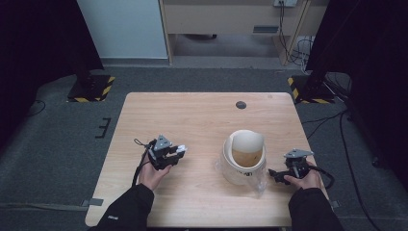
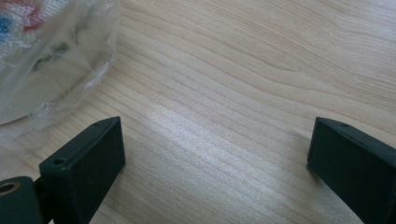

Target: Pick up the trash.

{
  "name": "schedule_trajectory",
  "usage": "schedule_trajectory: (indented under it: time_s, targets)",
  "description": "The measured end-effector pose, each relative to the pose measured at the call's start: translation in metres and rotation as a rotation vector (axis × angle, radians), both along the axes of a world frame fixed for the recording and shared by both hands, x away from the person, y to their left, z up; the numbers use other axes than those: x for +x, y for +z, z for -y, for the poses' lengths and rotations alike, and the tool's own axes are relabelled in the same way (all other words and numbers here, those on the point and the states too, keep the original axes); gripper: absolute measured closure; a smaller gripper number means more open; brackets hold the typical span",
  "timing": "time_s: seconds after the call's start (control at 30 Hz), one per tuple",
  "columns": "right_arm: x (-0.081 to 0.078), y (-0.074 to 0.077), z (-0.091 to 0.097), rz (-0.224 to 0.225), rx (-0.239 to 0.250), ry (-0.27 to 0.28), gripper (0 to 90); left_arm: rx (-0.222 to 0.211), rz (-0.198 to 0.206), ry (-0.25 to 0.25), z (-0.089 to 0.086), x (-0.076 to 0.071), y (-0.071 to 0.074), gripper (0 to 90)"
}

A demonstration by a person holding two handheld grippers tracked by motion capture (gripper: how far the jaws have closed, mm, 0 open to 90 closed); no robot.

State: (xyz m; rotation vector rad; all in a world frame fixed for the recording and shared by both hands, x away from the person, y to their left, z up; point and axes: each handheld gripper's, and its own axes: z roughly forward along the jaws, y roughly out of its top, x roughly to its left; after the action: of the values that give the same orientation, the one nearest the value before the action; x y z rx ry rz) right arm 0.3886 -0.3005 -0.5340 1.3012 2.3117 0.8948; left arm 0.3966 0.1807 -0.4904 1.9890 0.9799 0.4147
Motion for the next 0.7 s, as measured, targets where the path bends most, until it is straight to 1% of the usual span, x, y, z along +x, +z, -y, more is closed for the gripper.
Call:
schedule_trajectory:
  time_s: [0.17, 0.47, 0.57, 0.6, 0.63, 0.67, 0.7]
  targets:
    - [0.0, -0.001, 0.0, 0.005, 0.003, 0.001, 3.8, -0.011, 0.005, -0.007, 0.0, -0.003, 0.002, 63.6]
    - [0.0, -0.002, 0.0, 0.015, 0.005, -0.001, 2.1, -0.081, 0.038, -0.03, -0.002, -0.022, 0.015, 63.7]
    - [-0.001, -0.002, 0.0, 0.015, 0.01, 0.0, 1.9, -0.111, 0.065, -0.041, -0.001, -0.028, 0.023, 63.8]
    - [-0.001, -0.003, 0.001, 0.022, 0.014, 0.0, 1.9, -0.118, 0.075, -0.046, 0.0, -0.03, 0.026, 63.8]
    - [-0.001, -0.003, 0.001, 0.022, 0.014, 0.0, 1.9, -0.118, 0.075, -0.046, 0.0, -0.03, 0.026, 63.8]
    - [-0.001, -0.003, 0.001, 0.024, 0.014, -0.001, 1.9, -0.13, 0.093, -0.056, 0.001, -0.033, 0.03, 63.8]
    - [-0.001, -0.003, 0.001, 0.026, 0.014, -0.001, 1.8, -0.135, 0.102, -0.061, 0.002, -0.034, 0.033, 63.8]
